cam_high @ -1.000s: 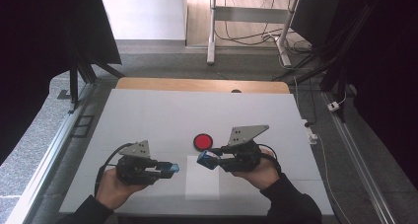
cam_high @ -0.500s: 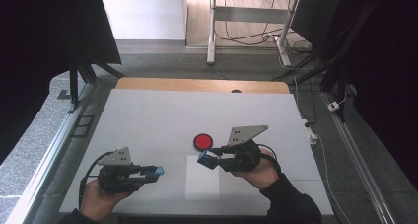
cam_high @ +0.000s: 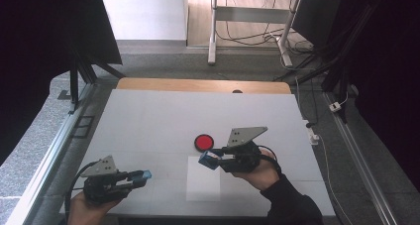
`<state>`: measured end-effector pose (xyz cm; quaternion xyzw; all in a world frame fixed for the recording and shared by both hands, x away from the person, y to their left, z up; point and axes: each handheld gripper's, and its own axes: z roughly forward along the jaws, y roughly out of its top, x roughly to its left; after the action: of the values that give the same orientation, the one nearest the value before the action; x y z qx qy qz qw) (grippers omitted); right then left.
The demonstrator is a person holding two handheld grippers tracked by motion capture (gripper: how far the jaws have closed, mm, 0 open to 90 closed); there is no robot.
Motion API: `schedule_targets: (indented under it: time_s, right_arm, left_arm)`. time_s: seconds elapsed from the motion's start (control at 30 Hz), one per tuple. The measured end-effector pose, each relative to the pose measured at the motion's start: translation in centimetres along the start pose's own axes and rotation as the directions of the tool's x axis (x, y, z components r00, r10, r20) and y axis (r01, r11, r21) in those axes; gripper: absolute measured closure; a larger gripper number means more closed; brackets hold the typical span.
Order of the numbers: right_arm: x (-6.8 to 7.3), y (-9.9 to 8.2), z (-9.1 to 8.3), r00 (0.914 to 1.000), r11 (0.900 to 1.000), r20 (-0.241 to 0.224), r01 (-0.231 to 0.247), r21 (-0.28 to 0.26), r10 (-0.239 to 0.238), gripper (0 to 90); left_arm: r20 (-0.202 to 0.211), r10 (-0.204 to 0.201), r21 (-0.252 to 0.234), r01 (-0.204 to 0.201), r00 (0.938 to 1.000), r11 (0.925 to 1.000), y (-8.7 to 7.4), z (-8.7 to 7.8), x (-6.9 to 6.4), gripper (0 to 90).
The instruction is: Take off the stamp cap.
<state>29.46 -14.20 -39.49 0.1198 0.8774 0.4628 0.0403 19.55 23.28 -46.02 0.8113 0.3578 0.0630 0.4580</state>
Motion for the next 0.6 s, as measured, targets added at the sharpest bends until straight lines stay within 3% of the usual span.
schedule_targets:
  time_s: [0.3,0.4,0.6]
  right_arm:
    - [-0.4,-0.3,0.1,0.9993,0.9998,0.029,-0.022,0.000,0.022,71.2]
    - [-0.5,-0.3,0.1,0.9987,0.9997,0.045,-0.026,0.004,0.026,71.2]
    - [-0.8,-0.6,0.2,0.9971,0.9994,0.070,-0.032,0.010,0.031,71.2]
  left_arm:
    - [-0.021,-0.020,-0.011,0.020,0.9996,0.9997,-1.3,-0.8,0.0,68.2]
    - [-0.039,-0.011,-0.018,0.010,0.9992,0.9998,-1.7,-1.0,0.0,68.2]
    - [-0.024,-0.047,-0.018,0.047,0.9986,0.9987,-2.3,-1.2,0.3,68.1]
